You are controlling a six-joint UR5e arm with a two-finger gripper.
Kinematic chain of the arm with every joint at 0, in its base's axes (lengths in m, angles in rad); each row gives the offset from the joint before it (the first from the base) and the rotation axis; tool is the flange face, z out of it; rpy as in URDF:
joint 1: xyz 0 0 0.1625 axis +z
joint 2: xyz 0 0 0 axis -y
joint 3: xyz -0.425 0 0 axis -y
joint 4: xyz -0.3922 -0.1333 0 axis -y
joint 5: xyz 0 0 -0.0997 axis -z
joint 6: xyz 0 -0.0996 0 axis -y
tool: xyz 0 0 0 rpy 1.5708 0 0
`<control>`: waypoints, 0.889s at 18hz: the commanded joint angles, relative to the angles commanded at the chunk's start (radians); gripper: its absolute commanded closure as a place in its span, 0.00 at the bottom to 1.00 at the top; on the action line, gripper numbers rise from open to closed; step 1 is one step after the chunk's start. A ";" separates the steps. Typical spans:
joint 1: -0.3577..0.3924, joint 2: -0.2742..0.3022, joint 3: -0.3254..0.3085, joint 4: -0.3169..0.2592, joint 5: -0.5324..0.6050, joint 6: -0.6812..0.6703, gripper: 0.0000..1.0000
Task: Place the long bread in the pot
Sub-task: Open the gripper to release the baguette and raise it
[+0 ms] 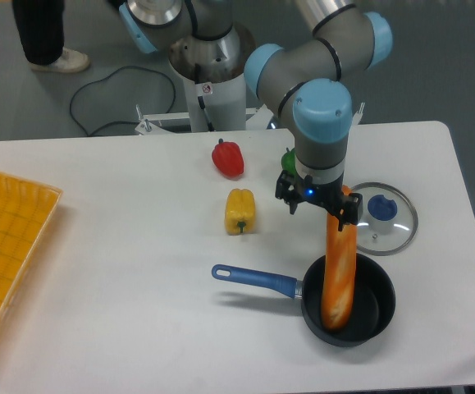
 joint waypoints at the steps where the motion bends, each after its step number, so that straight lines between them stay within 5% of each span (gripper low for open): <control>1: 0.017 0.008 0.002 -0.009 0.000 0.043 0.00; 12: 0.215 0.034 0.018 -0.095 -0.035 0.607 0.00; 16: 0.267 0.026 0.020 -0.112 -0.035 0.712 0.00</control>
